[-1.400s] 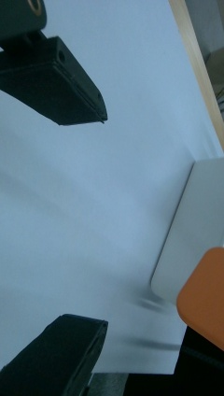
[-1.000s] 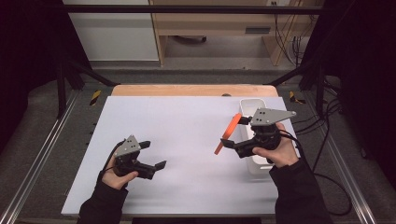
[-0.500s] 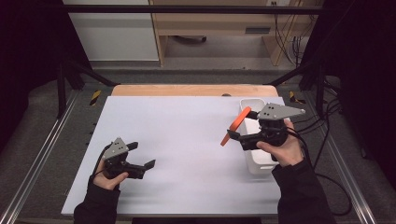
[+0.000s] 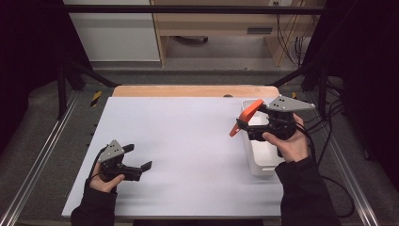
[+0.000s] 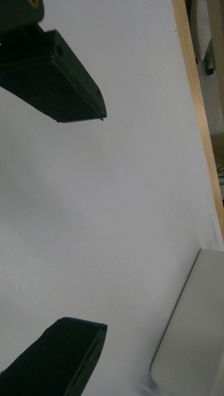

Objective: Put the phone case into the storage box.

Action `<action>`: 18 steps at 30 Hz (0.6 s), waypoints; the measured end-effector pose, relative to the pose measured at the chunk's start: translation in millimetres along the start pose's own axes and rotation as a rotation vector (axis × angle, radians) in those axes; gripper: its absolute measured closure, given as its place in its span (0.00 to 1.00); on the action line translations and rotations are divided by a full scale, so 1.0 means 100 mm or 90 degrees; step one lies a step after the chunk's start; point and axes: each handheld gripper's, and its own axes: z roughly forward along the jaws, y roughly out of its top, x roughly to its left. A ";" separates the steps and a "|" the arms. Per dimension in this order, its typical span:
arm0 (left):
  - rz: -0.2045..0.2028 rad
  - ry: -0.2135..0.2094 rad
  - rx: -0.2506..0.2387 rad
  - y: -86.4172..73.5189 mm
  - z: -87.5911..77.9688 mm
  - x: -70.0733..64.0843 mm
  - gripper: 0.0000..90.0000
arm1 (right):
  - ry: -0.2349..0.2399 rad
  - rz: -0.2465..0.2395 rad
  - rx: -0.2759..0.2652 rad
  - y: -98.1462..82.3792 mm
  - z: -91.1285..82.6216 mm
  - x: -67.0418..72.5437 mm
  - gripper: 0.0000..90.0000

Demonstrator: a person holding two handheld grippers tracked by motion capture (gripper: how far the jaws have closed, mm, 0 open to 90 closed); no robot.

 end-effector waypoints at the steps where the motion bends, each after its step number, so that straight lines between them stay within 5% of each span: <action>1: -0.001 0.000 0.000 0.00 0.00 0.01 0.00 | -0.004 0.001 -0.001 0.00 0.00 -0.01 0.18; 18: 0.002 -0.003 -0.002 -0.04 -0.03 0.05 0.00 | -0.111 0.054 -0.002 0.08 0.09 -0.26 0.18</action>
